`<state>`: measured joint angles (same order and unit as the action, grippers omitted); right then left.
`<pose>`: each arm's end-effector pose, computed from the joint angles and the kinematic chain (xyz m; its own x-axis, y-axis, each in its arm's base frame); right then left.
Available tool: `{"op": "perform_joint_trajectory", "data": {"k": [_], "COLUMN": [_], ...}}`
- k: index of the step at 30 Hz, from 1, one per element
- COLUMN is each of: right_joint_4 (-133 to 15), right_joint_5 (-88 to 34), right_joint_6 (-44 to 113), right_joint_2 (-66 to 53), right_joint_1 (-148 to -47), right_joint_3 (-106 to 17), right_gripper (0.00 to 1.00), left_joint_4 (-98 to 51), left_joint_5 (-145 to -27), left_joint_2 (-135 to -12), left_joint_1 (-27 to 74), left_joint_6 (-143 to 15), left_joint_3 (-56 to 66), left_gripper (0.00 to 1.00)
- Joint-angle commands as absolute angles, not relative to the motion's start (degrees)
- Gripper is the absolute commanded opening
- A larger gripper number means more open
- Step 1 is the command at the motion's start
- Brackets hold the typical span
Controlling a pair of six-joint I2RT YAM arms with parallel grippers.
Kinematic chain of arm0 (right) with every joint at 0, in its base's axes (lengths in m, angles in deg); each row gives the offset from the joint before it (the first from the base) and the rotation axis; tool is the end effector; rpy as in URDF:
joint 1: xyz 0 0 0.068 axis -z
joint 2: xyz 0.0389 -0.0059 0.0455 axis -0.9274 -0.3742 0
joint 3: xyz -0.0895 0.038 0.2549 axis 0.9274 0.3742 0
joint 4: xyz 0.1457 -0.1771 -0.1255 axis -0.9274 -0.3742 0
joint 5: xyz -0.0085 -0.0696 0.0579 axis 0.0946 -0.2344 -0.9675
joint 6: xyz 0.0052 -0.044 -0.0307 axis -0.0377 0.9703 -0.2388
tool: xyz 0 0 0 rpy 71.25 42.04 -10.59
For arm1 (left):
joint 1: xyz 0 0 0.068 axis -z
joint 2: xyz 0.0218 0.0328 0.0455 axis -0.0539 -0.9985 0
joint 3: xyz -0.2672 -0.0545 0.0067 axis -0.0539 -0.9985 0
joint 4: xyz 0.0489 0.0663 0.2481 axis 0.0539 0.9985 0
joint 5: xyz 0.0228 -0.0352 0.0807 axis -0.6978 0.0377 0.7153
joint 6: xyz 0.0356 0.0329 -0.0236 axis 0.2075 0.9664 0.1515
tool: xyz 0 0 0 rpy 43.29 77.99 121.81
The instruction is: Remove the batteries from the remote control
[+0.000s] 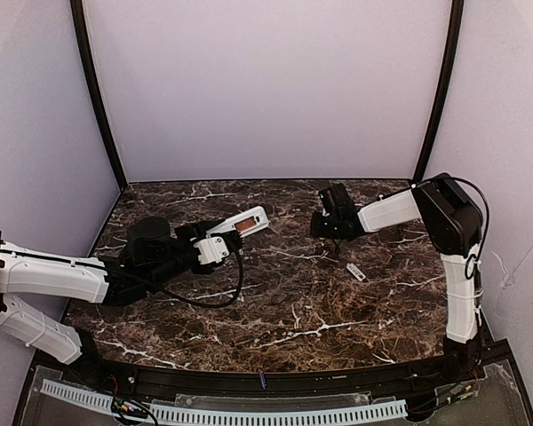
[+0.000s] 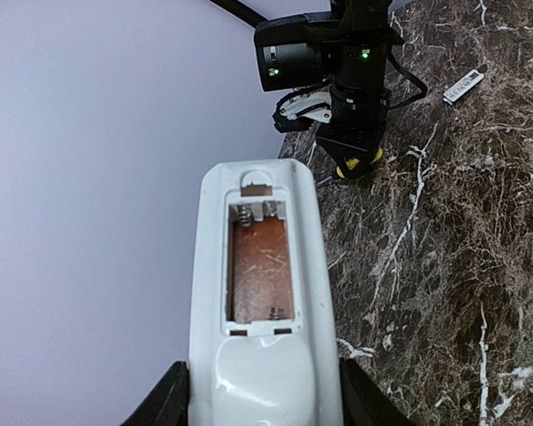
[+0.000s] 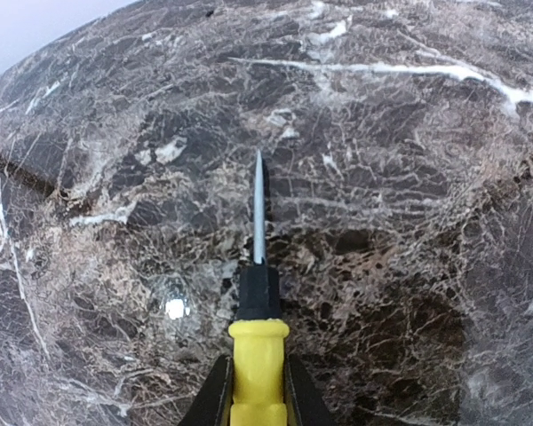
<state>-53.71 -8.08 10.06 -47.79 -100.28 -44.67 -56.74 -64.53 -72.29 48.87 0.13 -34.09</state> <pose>0.3884 0.2370 0.1253 -0.6949 0.1668 -0.6995 -0.0478 0.9599 0.2763 0.1787 -0.2153 0.2435 0.4619 0.6571 -0.5957 0.4322 0.4197 0.7981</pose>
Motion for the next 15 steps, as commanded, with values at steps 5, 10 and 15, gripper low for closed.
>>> {"op": "perform_joint_trajectory", "data": {"k": [5, 10, 15], "right_joint_4": [-59.36, -61.72, -62.51], "right_joint_5": [-11.31, -11.38, -11.46], "right_joint_6": [9.01, 9.08, 9.22], "right_joint_2": [-50.36, -49.92, -48.06], "right_joint_1": [-100.32, -100.33, -100.39], "right_joint_3": [-43.76, -44.60, -44.64], "right_gripper": [0.17, 0.30, 0.38], "left_joint_4": [-57.89, -57.78, -57.65], "left_joint_5": [-64.14, -64.02, -63.97], "left_joint_2": [-71.45, -71.42, -71.20], "left_joint_1": [48.63, 48.66, 48.66], "left_joint_6": [-0.63, -0.98, -1.78], "left_joint_3": [-34.57, -34.41, -34.25], "left_gripper": [0.00, 0.00, 0.00]}}
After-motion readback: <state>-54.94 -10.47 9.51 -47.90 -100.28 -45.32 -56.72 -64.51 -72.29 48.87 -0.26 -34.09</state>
